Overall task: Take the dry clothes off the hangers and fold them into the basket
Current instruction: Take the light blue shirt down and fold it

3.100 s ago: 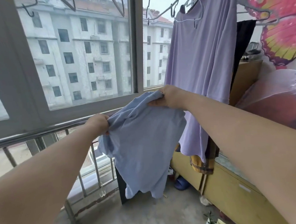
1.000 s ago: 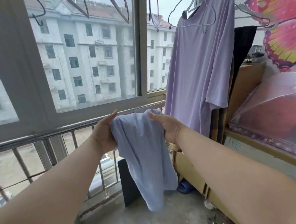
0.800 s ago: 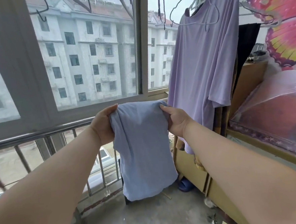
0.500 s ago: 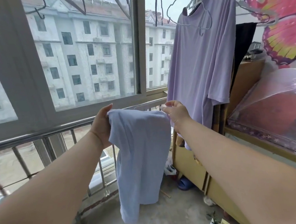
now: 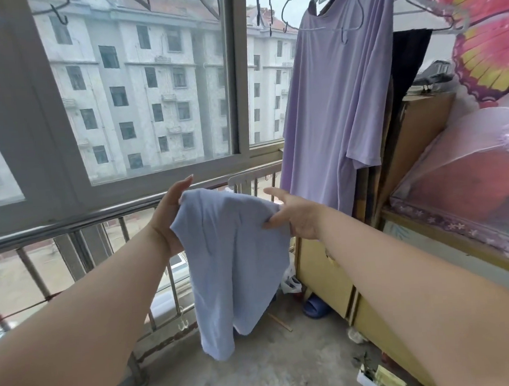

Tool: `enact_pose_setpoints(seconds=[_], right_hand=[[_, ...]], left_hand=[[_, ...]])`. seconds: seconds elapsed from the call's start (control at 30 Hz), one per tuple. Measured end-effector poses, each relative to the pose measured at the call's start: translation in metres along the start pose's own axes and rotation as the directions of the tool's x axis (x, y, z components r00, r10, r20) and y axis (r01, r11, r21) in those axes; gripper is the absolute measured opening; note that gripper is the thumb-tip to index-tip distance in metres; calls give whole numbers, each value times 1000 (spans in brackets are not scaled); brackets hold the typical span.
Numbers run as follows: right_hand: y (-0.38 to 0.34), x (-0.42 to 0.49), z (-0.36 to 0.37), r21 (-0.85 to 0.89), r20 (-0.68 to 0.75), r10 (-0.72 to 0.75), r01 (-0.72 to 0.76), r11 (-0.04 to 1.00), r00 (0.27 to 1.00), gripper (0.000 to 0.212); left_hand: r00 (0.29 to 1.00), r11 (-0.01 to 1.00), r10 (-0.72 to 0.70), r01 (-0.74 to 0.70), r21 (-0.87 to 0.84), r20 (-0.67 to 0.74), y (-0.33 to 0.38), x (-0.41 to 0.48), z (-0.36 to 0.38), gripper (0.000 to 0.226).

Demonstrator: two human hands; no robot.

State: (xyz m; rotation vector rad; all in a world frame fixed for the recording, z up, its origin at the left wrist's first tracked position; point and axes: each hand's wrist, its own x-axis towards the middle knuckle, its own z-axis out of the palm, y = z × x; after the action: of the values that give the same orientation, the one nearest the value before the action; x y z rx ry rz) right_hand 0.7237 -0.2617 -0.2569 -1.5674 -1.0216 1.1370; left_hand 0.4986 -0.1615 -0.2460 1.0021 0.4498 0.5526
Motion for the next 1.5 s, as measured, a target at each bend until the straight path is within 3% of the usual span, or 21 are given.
enact_pose_setpoints(seconds=[0.1, 0.17, 0.27, 0.33, 0.43, 0.57, 0.67, 0.77, 0.83, 0.9, 1.0, 1.07, 1.1, 1.17, 1.27, 1.33, 1.4, 1.5], right_hand=[[0, -4, 1, 159, -132, -139, 159, 974, 981, 55], [4, -3, 1, 153, -174, -134, 161, 975, 976, 45], [15, -4, -3, -142, -153, -128, 106, 984, 980, 50], [22, -8, -5, -448, -129, -162, 88, 890, 978, 57], [38, -12, -9, -711, -107, -143, 25, 703, 984, 58], [62, -8, -16, -890, -99, -103, -42, 453, 990, 55], [80, -8, -21, -935, -79, -62, -52, 350, 995, 62], [99, -7, -28, -946, -71, -15, -63, 318, 997, 69], [113, -7, -32, -965, -41, 12, -42, 261, 999, 67], [126, -10, -35, -971, -10, 24, -15, 238, 1000, 54], [146, -12, -38, -946, -30, 43, -43, 321, 999, 33], [160, -12, -40, -954, -34, 39, -44, 298, 999, 25], [168, -11, -43, -968, -26, 48, -37, 247, 999, 21], [181, -12, -48, -974, -34, 69, -49, 222, 997, 20], [202, -15, -56, -988, -32, 153, -55, 147, 988, 32], [216, -18, -58, -985, -34, 229, -71, 156, 973, 35], [228, -21, -60, -984, -12, 257, -58, 171, 966, 37], [249, -24, -66, -984, 9, 295, -43, 170, 956, 40]], left_hand=[[996, 985, -75, 81, 152, -44, -10, 3, -5, 18], [983, 972, -126, 150, 181, -134, -18, 7, -7, 23], [963, 952, -188, 227, 205, -194, -29, 15, -11, 39], [943, 934, -232, 284, 216, -239, -38, 19, -13, 33], [900, 892, -299, 381, 241, -317, -54, 30, -15, 22], [834, 817, -399, 512, 264, -382, -75, 41, -19, 20], [772, 750, -423, 592, 294, -475, -94, 47, -19, 24], [787, 766, -324, 544, 343, -524, -114, 54, -14, 39], [813, 745, -334, 538, 395, -477, -128, 56, -13, 54], [811, 668, -415, 580, 467, -413, -138, 55, -12, 55], [747, 529, -552, 657, 536, -370, -153, 54, -7, 26], [679, 438, -671, 688, 579, -299, -163, 57, -6, 62], [658, 405, -700, 686, 605, -276, -168, 59, -5, 69], [640, 349, -728, 654, 672, -245, -180, 63, -4, 70], [581, 149, -777, 545, 825, -243, -204, 69, 3, 70], [602, 29, -749, 446, 895, -276, -224, 72, 10, 50], [670, -117, -676, 314, 942, -307, -241, 76, 15, 33], [769, -284, -562, 167, 944, -305, -264, 83, 15, 31]])
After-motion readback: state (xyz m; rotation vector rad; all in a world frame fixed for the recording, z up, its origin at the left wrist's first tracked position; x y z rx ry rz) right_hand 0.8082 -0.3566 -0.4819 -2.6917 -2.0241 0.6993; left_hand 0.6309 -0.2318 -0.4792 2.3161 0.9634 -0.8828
